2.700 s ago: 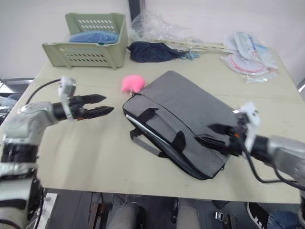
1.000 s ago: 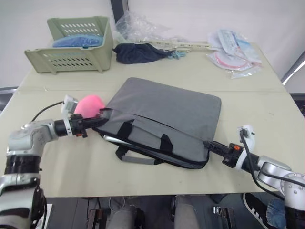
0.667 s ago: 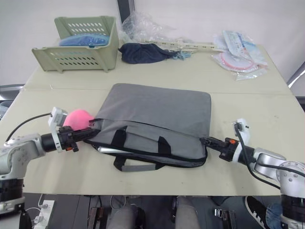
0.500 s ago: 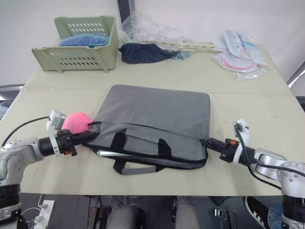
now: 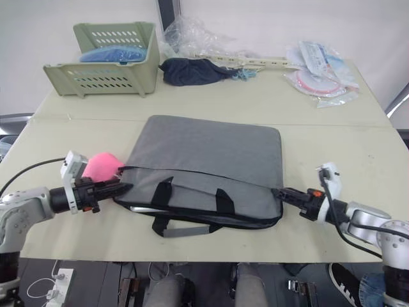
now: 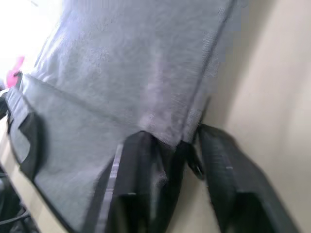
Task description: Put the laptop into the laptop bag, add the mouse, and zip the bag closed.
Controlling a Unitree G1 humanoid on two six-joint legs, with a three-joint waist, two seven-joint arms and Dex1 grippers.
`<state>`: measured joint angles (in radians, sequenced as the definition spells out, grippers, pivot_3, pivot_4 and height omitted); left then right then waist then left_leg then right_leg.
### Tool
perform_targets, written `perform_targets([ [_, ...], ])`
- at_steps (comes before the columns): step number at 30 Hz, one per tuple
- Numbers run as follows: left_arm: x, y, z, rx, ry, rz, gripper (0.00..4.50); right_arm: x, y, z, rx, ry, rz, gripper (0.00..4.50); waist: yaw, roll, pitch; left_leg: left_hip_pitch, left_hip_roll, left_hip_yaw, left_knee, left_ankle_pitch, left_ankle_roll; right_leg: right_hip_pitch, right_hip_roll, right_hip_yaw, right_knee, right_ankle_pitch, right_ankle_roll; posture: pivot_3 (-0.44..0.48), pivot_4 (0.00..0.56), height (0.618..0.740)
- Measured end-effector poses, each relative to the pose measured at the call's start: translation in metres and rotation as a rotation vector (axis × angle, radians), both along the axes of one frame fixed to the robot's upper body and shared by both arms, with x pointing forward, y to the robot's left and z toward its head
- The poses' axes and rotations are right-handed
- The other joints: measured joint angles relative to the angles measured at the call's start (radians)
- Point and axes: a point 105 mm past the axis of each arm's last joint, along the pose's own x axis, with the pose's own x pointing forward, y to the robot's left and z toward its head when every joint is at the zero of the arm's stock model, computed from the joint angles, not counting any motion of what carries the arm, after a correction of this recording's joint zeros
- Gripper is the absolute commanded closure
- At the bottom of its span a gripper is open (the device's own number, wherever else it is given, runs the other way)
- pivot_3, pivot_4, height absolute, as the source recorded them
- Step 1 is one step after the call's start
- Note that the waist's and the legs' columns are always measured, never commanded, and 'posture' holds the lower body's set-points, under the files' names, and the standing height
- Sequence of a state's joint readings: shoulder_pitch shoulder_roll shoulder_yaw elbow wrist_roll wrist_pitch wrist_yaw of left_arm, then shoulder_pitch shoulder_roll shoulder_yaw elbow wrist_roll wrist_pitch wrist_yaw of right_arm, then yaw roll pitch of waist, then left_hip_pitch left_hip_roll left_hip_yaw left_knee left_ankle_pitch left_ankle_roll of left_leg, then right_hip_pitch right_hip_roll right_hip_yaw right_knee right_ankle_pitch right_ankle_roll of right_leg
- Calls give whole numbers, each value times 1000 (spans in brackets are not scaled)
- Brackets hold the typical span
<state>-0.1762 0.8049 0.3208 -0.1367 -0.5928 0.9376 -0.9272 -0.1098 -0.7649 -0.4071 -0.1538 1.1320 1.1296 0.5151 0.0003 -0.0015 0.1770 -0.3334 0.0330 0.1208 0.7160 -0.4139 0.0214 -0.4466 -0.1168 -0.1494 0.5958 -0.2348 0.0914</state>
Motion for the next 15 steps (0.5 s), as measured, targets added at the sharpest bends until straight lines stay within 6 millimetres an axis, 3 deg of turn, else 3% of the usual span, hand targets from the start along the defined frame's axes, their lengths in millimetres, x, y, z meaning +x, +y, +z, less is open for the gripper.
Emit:
perform_targets([
  [3, -5, 8, -5, 13, 38, 1, 448, 4, -10, 5, -16, -26, -39, 0, -1, 0, 0, 0, 0, 0, 0, 0, 0, 0, 0, 0, 0, 0, 0, 0, 150, 740],
  [4, -6, 11, -5, 16, 47, 4, 83, 5, -13, 5, -16, -27, -50, 0, -1, 0, 0, 0, 0, 0, 0, 0, 0, 0, 0, 0, 0, 0, 0, 0, 150, 740],
  [9, -17, 19, 4, 14, 67, -35, 22, 7, -23, 9, -41, -43, -49, 0, -1, 1, 0, -1, 0, 0, 0, 0, 0, -1, 0, 0, 0, 0, 0, 0, 150, 740],
  [15, -40, 45, 29, 57, 80, -47, 22, 8, -45, 35, -129, -118, -18, 0, -2, 2, 1, 0, 1, 1, -1, 0, 0, -1, 0, 0, -1, -1, -1, 0, 150, 740],
])
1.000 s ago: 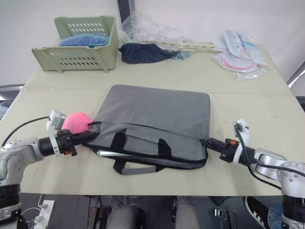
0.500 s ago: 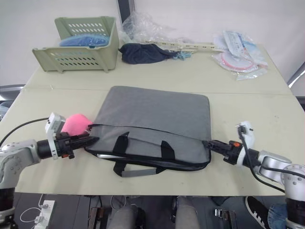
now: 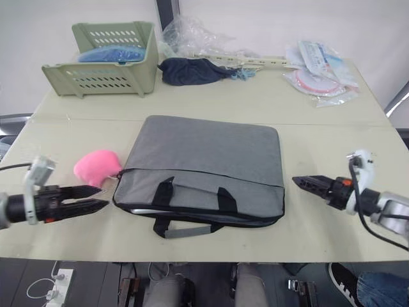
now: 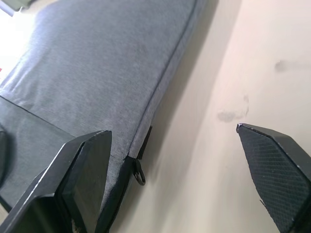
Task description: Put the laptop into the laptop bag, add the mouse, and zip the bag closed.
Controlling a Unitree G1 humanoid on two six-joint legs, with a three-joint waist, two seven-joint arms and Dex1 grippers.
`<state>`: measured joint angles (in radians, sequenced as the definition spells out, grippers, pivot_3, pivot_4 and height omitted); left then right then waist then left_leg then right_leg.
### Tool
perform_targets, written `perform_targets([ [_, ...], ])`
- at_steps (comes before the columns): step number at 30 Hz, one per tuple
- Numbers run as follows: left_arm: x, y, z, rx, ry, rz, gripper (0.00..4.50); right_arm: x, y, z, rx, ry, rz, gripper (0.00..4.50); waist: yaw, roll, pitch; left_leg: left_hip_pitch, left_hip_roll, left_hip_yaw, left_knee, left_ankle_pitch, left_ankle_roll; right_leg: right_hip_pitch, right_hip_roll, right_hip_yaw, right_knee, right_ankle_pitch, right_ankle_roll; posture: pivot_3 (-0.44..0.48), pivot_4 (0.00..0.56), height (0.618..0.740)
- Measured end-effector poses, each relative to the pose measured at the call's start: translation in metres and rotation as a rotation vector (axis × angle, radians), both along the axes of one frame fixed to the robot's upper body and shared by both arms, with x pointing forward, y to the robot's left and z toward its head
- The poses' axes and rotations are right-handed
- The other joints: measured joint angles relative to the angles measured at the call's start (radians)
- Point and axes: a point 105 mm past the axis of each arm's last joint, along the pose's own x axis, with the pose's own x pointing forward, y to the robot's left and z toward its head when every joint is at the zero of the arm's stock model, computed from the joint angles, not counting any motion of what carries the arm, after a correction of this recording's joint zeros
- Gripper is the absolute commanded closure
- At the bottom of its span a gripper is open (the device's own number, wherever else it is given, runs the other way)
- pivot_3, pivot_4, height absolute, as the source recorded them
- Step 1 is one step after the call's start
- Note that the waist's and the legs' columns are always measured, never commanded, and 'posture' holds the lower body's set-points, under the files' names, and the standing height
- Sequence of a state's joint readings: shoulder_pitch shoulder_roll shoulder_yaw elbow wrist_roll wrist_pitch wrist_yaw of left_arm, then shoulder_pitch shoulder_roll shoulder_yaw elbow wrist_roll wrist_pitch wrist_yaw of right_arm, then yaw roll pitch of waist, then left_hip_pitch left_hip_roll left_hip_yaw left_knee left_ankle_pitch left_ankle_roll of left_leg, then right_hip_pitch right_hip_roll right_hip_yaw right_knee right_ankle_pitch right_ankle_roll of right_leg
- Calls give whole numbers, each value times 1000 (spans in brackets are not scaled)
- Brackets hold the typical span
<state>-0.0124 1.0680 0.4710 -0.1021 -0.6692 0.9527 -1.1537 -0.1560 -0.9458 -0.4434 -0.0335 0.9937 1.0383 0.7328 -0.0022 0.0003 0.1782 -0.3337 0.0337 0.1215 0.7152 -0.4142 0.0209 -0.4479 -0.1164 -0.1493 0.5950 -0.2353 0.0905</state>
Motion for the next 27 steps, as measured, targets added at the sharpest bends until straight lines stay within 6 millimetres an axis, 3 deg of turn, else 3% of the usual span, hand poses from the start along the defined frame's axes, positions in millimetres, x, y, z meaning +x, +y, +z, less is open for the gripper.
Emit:
perform_targets([
  [3, -5, 10, 11, 28, -30, -5, 22, 4, 1, 16, -51, -73, 48, 0, 0, 1, 1, 0, 0, 0, 0, 0, 0, 0, 0, 0, 0, 0, 0, 0, 150, 740],
  [8, -2, 47, 33, 102, -111, 41, 22, 26, 53, 55, -109, -268, 246, 0, -10, 3, 2, -1, 1, 3, 0, -1, -2, -8, 0, 2, 7, -3, -5, 0, 150, 740],
  [14, -1, 81, 66, 178, -206, 79, 22, 16, 101, 80, -189, -425, 474, 0, 0, 3, 2, -6, 2, 8, -2, -3, -5, -17, 0, -4, 13, -5, -8, 0, 150, 740],
  [20, 11, 107, 93, 189, -354, 174, 22, 17, 110, 86, -372, -589, 582, 0, -4, 1, 3, -3, 2, 15, 0, -3, -4, -16, 0, -3, 12, -5, -8, 0, 150, 740],
  [24, 26, 120, 106, 186, -473, 251, 22, 21, 139, 88, -392, -709, 668, 0, -14, 0, 2, -1, 3, 16, -1, -3, -4, -16, 0, -4, 16, -5, -8, 0, 150, 740],
  [27, 39, 119, 100, 176, -490, 249, 22, 26, 169, 81, -343, -743, 739, 0, -30, 0, 2, -1, 3, 17, 0, -3, -4, -17, 0, -6, 17, -5, -8, 0, 150, 740],
])
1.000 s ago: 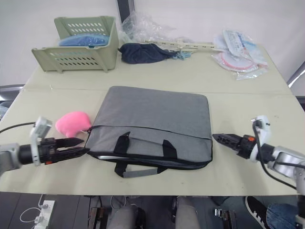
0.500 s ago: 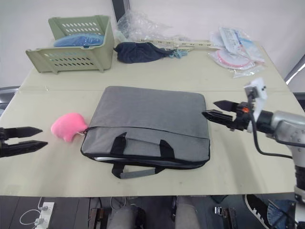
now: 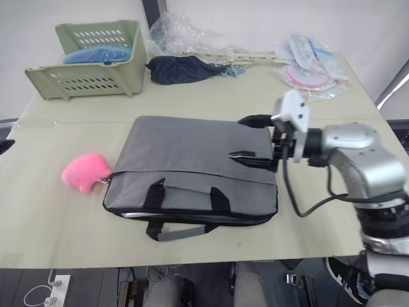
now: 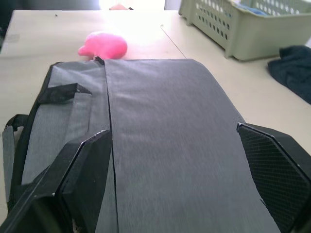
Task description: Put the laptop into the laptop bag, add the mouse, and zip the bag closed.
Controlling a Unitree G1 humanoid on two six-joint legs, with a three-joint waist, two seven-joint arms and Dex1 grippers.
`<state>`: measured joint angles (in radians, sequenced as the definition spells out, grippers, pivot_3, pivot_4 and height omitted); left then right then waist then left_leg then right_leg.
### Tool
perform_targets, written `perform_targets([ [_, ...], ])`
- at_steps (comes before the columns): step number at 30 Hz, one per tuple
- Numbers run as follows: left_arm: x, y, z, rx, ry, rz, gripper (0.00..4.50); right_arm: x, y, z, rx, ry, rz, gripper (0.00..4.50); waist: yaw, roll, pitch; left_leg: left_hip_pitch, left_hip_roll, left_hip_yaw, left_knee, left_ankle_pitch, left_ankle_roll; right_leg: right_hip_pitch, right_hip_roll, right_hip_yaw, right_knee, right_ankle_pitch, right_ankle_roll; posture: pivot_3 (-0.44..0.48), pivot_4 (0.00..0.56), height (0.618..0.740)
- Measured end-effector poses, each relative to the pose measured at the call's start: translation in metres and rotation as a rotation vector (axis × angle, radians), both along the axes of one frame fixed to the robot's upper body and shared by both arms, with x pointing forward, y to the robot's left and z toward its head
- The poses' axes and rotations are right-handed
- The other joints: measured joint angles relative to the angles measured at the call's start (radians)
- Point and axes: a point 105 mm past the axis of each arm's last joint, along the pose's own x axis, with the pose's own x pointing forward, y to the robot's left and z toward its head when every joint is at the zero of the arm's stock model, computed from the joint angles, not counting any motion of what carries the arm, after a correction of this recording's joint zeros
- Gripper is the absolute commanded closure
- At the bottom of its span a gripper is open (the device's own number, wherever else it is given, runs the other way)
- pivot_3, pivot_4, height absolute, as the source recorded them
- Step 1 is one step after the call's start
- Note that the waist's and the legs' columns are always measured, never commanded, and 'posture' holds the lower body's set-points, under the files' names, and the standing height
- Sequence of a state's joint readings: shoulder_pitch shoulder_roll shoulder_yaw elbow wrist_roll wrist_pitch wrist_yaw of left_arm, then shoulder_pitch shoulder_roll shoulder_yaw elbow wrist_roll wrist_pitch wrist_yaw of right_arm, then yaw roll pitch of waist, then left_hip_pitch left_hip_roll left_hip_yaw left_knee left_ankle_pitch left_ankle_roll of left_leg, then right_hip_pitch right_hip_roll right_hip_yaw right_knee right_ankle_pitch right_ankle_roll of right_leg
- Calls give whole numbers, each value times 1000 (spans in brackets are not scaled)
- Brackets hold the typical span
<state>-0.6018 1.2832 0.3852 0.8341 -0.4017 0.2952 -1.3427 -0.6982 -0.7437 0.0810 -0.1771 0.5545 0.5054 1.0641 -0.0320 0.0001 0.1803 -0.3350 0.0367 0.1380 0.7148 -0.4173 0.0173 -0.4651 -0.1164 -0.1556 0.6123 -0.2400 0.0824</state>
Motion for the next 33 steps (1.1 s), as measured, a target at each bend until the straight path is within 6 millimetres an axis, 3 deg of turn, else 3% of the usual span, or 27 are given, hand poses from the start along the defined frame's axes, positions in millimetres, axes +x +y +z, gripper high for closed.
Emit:
perform_targets([
  [3, 16, -12, -4, 1, -2, -49, 0, 9, 28, -9, 55, 43, 61, 770, -9, -3, -2, 1, 0, 0, 0, 0, 0, 0, 0, -1, 1, 0, 0, 0, 150, 740],
  [8, 39, -44, -17, 53, 52, -188, 0, 17, 75, -44, 68, 110, 130, 3253, -21, -4, -2, 1, 0, -2, 1, 0, 0, 0, -1, -4, 5, 0, 0, 0, 150, 740],
  [9, 43, -52, -26, 64, 84, -225, 0, 19, 84, -52, 73, 128, 134, 3985, -26, -4, -2, 1, 0, -3, 1, 0, 0, 0, -1, -5, 5, 0, 0, 0, 150, 740],
  [11, 46, -61, -38, 80, 130, -268, 0, 21, 90, -60, 67, 141, 133, 4456, -34, -4, -2, 1, 0, -3, 1, 0, 0, 0, -1, -6, 5, 0, 0, 0, 150, 740],
  [19, 59, -81, -73, 207, 250, -340, 0, 27, 105, -78, 59, 169, 134, 4456, -59, -4, -2, 2, 0, -5, 1, 0, 0, 0, -1, -6, 7, 0, 0, 0, 150, 740],
  [24, 51, -76, -98, 280, 383, -349, 0, 28, 105, -80, 48, 156, 135, 4456, -60, -4, -2, 2, 0, -5, 2, 0, 0, 1, -2, -5, 8, 0, 0, 0, 150, 740],
  [33, 34, -56, -83, 292, 443, -302, 0, 29, 104, -82, 36, 155, 127, 4456, -54, -5, -3, 2, 1, -6, 4, 0, 0, 2, -2, -4, 9, 0, 0, 0, 150, 740],
])
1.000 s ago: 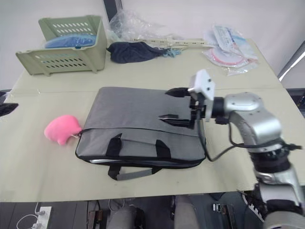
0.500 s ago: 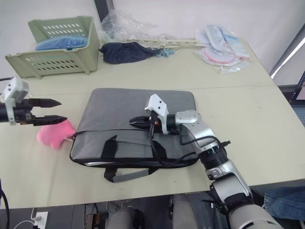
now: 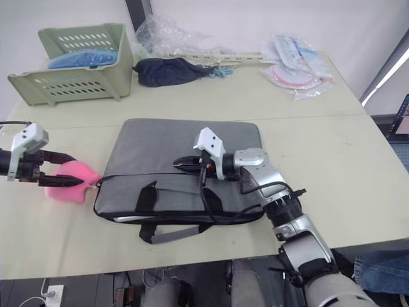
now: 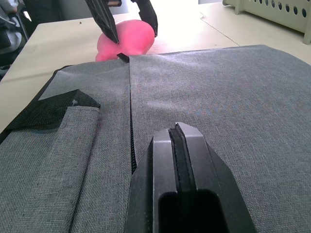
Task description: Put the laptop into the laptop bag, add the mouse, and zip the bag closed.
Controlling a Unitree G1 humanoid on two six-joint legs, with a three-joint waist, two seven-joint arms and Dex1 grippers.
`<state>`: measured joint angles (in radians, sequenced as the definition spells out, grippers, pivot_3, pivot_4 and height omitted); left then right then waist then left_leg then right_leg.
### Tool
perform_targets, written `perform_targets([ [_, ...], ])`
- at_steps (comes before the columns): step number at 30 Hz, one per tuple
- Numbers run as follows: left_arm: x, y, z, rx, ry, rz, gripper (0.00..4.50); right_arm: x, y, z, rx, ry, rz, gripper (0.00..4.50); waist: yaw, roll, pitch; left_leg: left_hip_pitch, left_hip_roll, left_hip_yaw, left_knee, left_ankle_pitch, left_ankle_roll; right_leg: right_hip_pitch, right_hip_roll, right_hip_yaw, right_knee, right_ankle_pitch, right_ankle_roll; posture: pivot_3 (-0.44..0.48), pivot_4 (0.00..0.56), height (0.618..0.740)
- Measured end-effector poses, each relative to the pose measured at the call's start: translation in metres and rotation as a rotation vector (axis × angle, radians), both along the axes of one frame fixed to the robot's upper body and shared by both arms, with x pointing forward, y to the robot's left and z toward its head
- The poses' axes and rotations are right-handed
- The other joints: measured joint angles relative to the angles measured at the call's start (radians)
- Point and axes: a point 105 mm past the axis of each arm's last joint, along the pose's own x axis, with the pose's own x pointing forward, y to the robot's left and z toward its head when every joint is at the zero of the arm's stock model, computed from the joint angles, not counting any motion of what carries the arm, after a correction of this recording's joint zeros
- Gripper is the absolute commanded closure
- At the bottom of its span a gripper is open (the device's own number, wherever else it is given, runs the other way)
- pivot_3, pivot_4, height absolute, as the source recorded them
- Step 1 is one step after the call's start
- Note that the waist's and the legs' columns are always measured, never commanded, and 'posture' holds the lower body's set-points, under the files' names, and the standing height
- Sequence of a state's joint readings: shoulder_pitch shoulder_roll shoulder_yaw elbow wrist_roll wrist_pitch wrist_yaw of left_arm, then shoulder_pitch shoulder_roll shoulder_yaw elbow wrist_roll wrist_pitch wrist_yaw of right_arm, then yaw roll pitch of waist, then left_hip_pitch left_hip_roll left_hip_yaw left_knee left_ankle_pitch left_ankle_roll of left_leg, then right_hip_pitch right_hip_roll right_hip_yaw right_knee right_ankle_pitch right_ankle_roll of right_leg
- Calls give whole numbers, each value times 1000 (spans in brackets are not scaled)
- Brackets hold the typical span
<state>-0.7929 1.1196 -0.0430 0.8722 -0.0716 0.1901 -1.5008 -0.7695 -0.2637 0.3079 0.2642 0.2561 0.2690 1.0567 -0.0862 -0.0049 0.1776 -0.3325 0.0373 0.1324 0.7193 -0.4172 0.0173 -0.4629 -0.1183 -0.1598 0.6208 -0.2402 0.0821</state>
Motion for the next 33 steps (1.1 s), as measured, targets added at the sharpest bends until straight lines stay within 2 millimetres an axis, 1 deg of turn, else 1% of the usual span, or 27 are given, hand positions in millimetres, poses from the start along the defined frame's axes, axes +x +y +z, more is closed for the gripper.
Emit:
perform_targets([
  [2, -2, 1, -3, 7, 9, 0, 0, 0, 1, 0, 2, 0, 1, 4456, 0, 0, 0, 0, 0, 0, 0, 0, 0, 0, 0, 0, 0, 0, 0, 0, 150, 740],
  [4, -7, 2, -12, 24, 31, -13, 0, 0, 2, 0, 7, 2, 5, 4456, 0, 0, 0, 1, 0, 0, 0, 0, 0, 0, 0, 0, 0, 0, 0, 0, 150, 740],
  [7, -7, 0, -16, 30, 33, -31, 782, 0, 2, -1, 6, 3, 4, 4500, 0, 0, 0, 0, 1, 0, 0, 0, 0, 0, 0, 0, 1, 0, -1, 0, 150, 740],
  [8, -7, -1, -15, 28, 29, -34, 1112, 0, 2, -1, 6, 3, 4, 4500, 0, 0, 0, 0, 1, 0, 0, 0, 0, 0, 0, 0, 1, 0, -1, 0, 150, 740],
  [9, -7, -2, -15, 26, 28, -35, 1700, 0, 3, -1, 7, 3, 4, 4500, 0, 0, 0, 0, 1, 0, 0, 0, 0, 0, 0, 0, 1, 0, -1, 0, 150, 740],
  [11, -9, -2, -16, 21, 33, -36, 2429, 0, 3, -1, 7, 3, 5, 4500, -1, 0, 0, 1, 1, 0, 0, 0, 0, 0, 0, 0, 1, 0, -1, 0, 150, 740],
  [12, -10, -2, -16, 11, 32, -31, 2955, 0, 3, -1, 8, 2, 6, 4500, -1, 0, 0, 1, 1, 0, 0, 0, 0, 0, 0, 0, 1, 0, -1, 0, 150, 740],
  [13, -13, 0, -16, 6, 34, -23, 3386, 0, 4, -1, 10, 0, 6, 4500, -1, 0, 0, 1, 1, 0, 0, 0, 0, 0, 0, 0, 1, -1, -1, 0, 150, 740],
  [15, -19, 4, -14, 12, 42, -10, 4170, 1, 5, -3, 14, 0, 4, 4500, -4, 0, 0, 2, 1, 1, -1, 0, 0, 0, 0, 0, 1, -1, -1, 0, 150, 740],
  [16, -22, 5, -13, 16, 45, -6, 4469, 1, 5, -4, 18, -3, 4, 4500, -4, 0, 0, 2, 1, 1, -1, 0, 0, 0, 0, 0, 1, -1, -2, 0, 150, 740],
  [20, -38, 7, -12, -8, 92, 22, 4469, 1, 8, -8, 33, -25, -2, 4500, -7, -1, -1, 5, 3, 3, -1, 0, -1, 2, 1, 2, 2, -2, -3, 0, 150, 740],
  [26, -66, 2, -16, -36, 169, 22, 4469, 1, 14, -14, 52, -44, -18, 4500, -10, -3, -2, 17, 10, 8, -4, -2, -5, 9, 5, 4, 3, -6, -9, 0, 150, 740],
  [29, -80, -4, -20, -58, 209, 8, 4469, 1, 14, -17, 49, -41, -23, 4500, -7, -2, -2, 19, 11, 9, -4, -3, -6, 9, 5, 5, 5, -7, -12, 0, 150, 740],
  [32, -98, -10, -30, -74, 268, -8, 4469, 1, 14, -19, 51, -50, -27, 4500, -3, -2, -2, 22, 12, 11, -5, -3, -9, 10, 5, 5, 7, -10, -17, 0, 150, 740],
  [33, -100, -11, -31, -79, 274, -9, 4469, 1, 14, -20, 52, -49, -29, 4500, -1, -1, -3, 23, 12, 12, -5, -3, -9, 10, 6, 5, 8, -11, -18, 0, 150, 740],
])
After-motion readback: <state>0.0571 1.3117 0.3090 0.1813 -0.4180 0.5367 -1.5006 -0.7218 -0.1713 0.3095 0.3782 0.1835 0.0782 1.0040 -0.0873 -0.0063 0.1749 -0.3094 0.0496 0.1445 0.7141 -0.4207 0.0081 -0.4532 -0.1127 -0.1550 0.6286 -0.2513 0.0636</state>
